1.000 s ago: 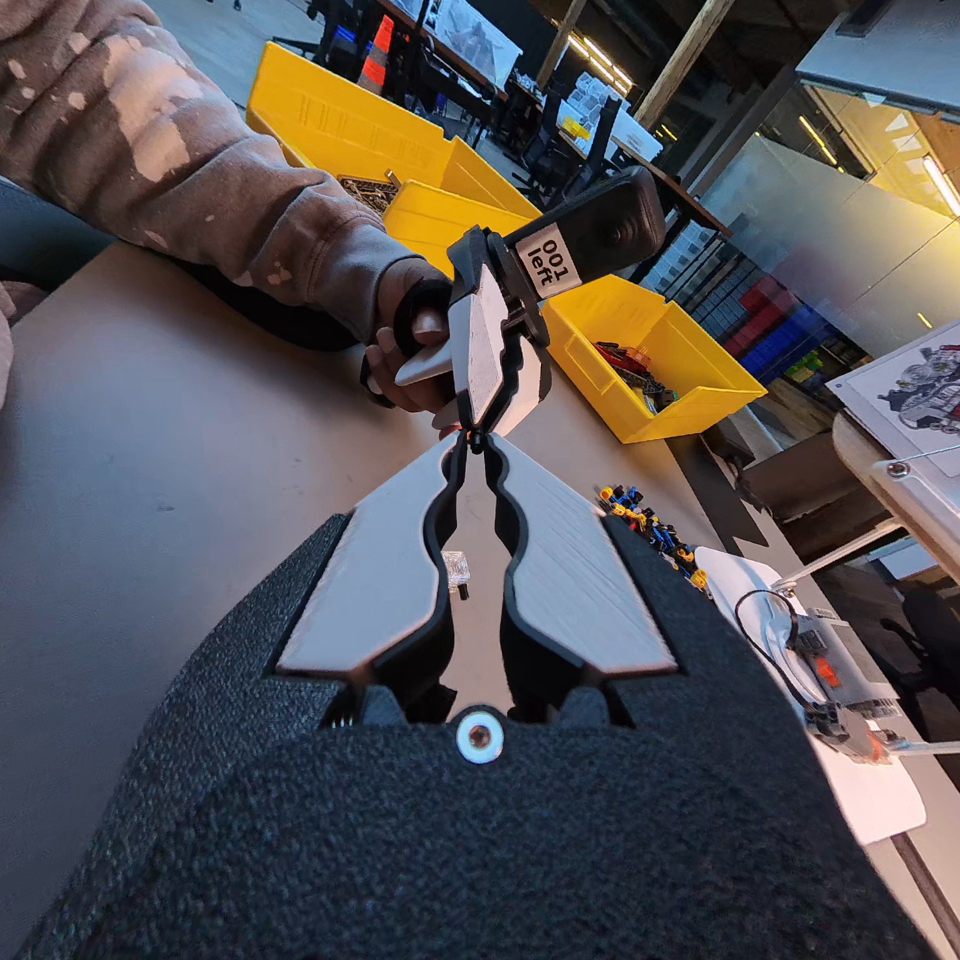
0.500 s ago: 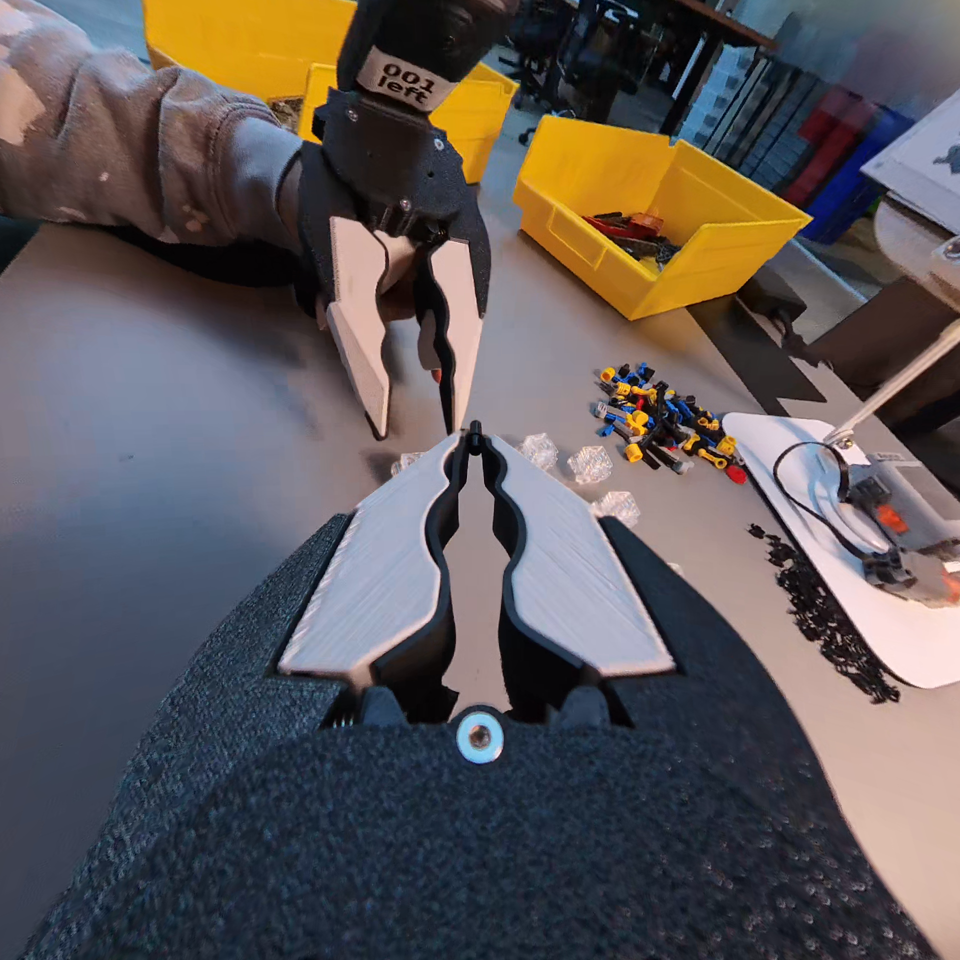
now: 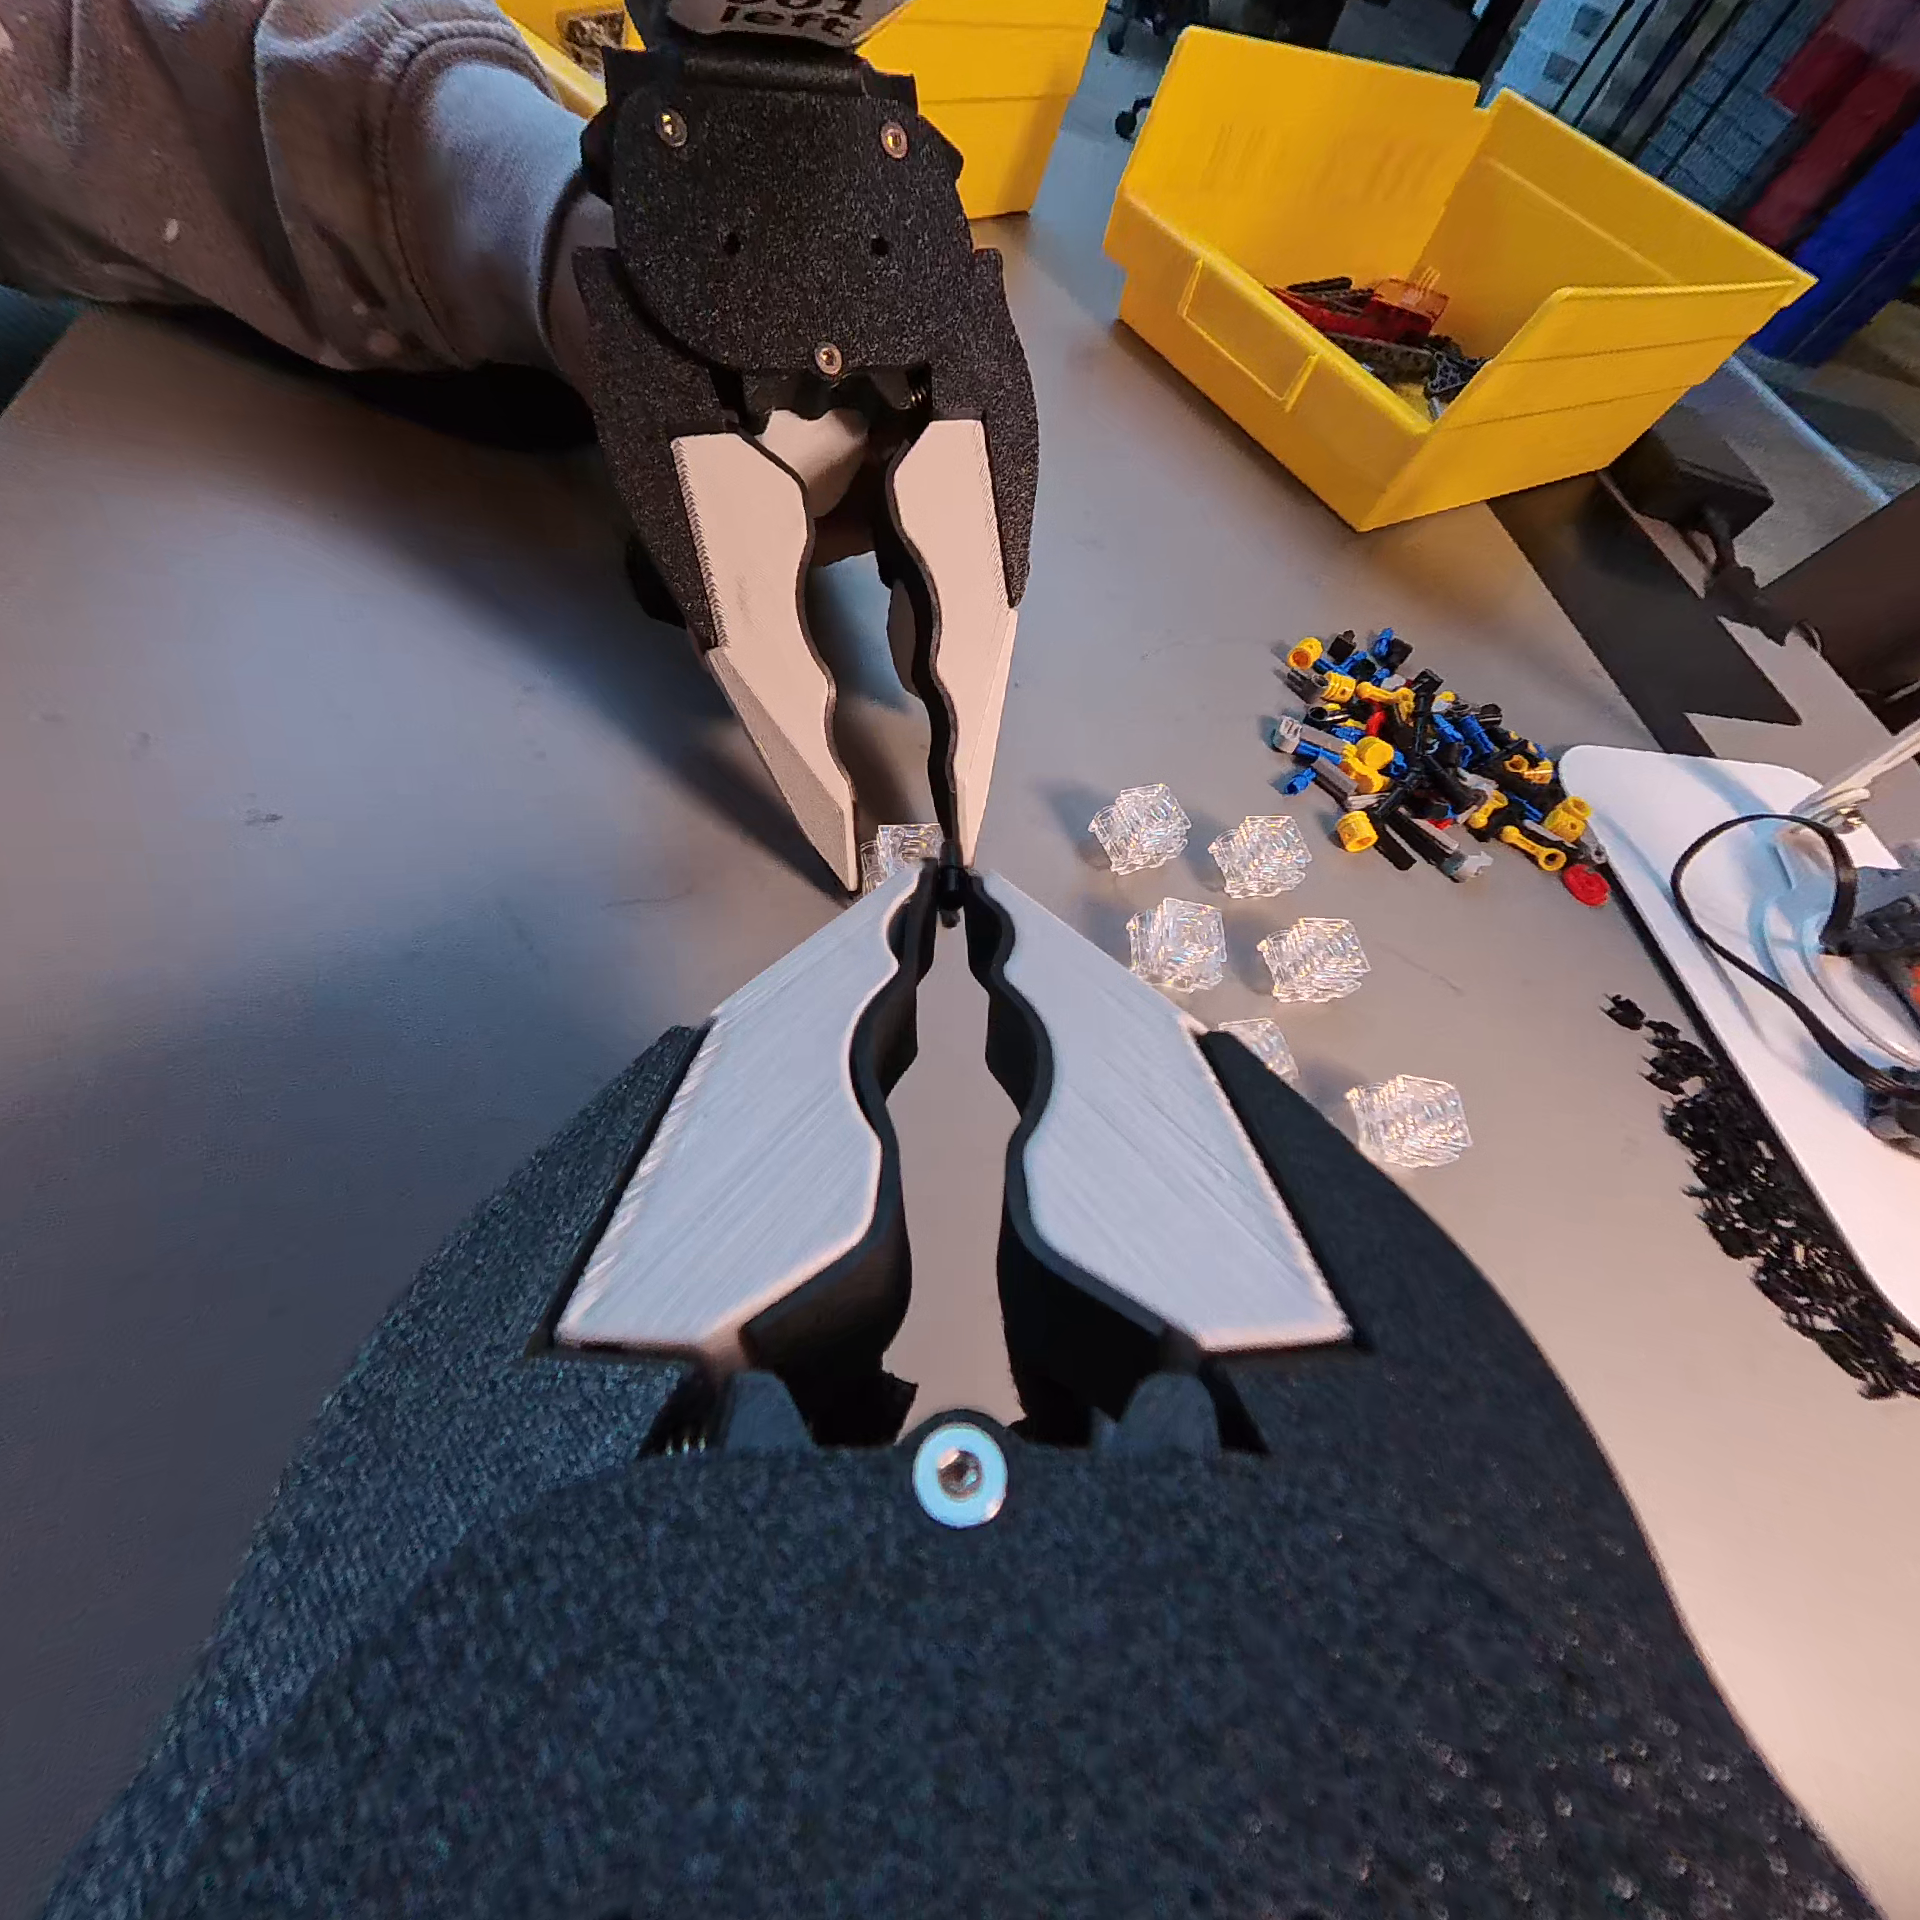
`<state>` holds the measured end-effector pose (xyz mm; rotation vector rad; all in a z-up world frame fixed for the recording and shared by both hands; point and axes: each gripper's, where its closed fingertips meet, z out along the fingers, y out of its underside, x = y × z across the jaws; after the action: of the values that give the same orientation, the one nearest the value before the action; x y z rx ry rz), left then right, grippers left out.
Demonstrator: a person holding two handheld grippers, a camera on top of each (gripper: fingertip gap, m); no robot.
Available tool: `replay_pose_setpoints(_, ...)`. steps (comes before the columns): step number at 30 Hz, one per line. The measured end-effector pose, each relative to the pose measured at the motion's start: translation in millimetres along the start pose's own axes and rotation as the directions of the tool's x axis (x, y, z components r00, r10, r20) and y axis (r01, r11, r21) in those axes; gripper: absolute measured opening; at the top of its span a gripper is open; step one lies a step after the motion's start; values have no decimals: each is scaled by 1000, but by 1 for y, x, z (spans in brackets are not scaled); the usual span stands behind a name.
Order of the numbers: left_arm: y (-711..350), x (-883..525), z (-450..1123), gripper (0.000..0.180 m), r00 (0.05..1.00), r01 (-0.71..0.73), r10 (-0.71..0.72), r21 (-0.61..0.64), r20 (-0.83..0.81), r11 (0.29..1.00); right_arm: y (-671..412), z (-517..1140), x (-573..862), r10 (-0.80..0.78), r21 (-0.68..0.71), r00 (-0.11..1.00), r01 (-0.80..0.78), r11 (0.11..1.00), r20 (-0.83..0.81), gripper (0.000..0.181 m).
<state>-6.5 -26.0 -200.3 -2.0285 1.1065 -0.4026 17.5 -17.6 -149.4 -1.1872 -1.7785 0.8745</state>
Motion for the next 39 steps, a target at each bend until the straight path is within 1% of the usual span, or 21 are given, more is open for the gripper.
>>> replay_pose_setpoints(3, -1, -2, 0, 22, 1000, 6, -6, 12, 5, 1000, 3, 2, -2, 2, -14, 1000, -2, 1000, 11, 4)
replay_pose_setpoints(4, -4, -3, -2, 22, 1000, 11, -11, 33, 4, 999, 2, 2, -2, 3, -12, 1000, -3, 1000, 12, 4)
replay_pose_setpoints(6, -20, -4, -11, 22, 1000, 21, -21, 135, -3, 991, -3, 0, -4, 18, 17, 999, -18, 1000, 26, 4)
replay_pose_setpoints(9, -47, 2, -30, 22, 997, 45, -25, 316, -68, 948, -23, -7, -5, 72, 123, 996, -78, 989, 56, 4)
replay_pose_setpoints(11, -58, 5, -40, 22, 996, 44, -7, 400, -94, 915, -33, -12, -5, 102, 173, 992, -114, 978, 77, 4)
replay_pose_setpoints(13, -65, 5, -47, 22, 995, 53, -7, 453, -104, 890, -35, -13, -6, 115, 182, 989, -130, 975, 89, 4)
replay_pose_setpoints(17, -67, 5, -50, 22, 993, 71, -18, 472, -117, 878, -33, -12, -7, 112, 171, 990, -126, 977, 90, 4)
replay_pose_setpoints(23, -62, 11, -44, 22, 995, 12, 33, 422, -99, 907, -32, -10, -9, 101, 153, 991, -114, 982, 89, 4)
replay_pose_setpoints(29, -60, 14, -45, 22, 993, -16, 62, 410, -98, 912, -28, -8, -13, 71, 116, 993, -81, 990, 90, 4)
replay_pose_setpoints(34, -60, 16, -44, 22, 992, -44, 87, 405, -87, 913, -30, -9, -15, 72, 126, 992, -84, 989, 102, 4)
replay_pose_setpoints(36, -63, 16, -48, 22, 992, -32, 80, 434, -95, 900, -33, -11, -14, 81, 143, 991, -96, 985, 106, 4)
replay_pose_setpoints(39, -78, 19, -66, 22, 980, 77, 39, 547, -197, 834, -52, -20, -17, 100, 229, 985, -130, 965, 139, 4)
